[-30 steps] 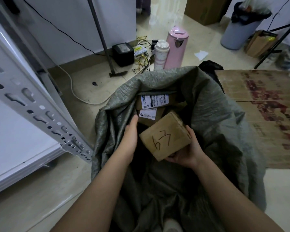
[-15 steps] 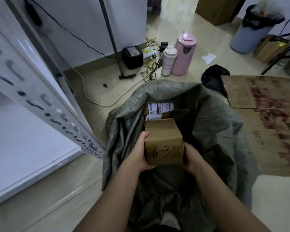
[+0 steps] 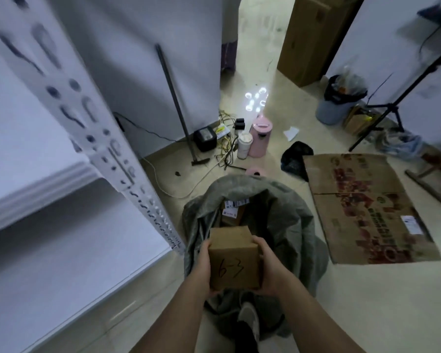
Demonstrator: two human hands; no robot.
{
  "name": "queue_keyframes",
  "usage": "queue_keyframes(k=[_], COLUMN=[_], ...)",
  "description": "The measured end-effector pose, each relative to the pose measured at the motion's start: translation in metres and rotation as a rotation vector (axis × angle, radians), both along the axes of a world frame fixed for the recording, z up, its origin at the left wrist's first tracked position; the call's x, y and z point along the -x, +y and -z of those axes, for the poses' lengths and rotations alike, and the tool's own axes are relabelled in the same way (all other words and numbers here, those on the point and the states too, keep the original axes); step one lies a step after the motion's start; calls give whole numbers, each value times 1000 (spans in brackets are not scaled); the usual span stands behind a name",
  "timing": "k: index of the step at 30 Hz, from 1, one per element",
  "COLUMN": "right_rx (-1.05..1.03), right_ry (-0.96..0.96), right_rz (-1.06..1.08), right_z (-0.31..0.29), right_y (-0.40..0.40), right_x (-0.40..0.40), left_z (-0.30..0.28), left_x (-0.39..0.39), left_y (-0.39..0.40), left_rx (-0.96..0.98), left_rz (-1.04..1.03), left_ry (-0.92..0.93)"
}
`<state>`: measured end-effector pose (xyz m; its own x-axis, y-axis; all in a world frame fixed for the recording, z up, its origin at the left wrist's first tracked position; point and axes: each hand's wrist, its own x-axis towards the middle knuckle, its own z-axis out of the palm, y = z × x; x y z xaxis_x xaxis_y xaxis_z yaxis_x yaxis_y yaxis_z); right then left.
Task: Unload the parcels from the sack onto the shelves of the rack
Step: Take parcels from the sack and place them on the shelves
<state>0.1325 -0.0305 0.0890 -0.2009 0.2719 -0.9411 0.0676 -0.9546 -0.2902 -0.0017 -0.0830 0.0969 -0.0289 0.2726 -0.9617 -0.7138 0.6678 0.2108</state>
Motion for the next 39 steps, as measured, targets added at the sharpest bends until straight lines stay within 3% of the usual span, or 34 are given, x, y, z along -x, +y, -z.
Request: queue_keyframes(k=[8,13,19,25,28,33,39], right_rx=[18,-46,-140,-162,-177,-184,-230], right_ry=[-33,-101,-120,-74,-28,-16,-51], right_rz=[-61,-151,-348,-567,-653,-757,-827], right_z=[-134,-176,-202,-174,-222,-251,-248], right_y=[-77,-121,-174,-224,-271,-340,-442], right_x=[9,13,36,75,103,148,222], left_z=[-163,-208,-241,-262,-266,-269,-274], left_x=[3,5,7,23,41,82,147], left_y=[-86,-139,-218,-297,-340,-414,-522], left_rx=[-104,-108,-109,-105,-46,52,-70], left_rz=[30,-49,-170,-383,-465,-458,-437], left_ry=[64,104,212,281,331,416,371])
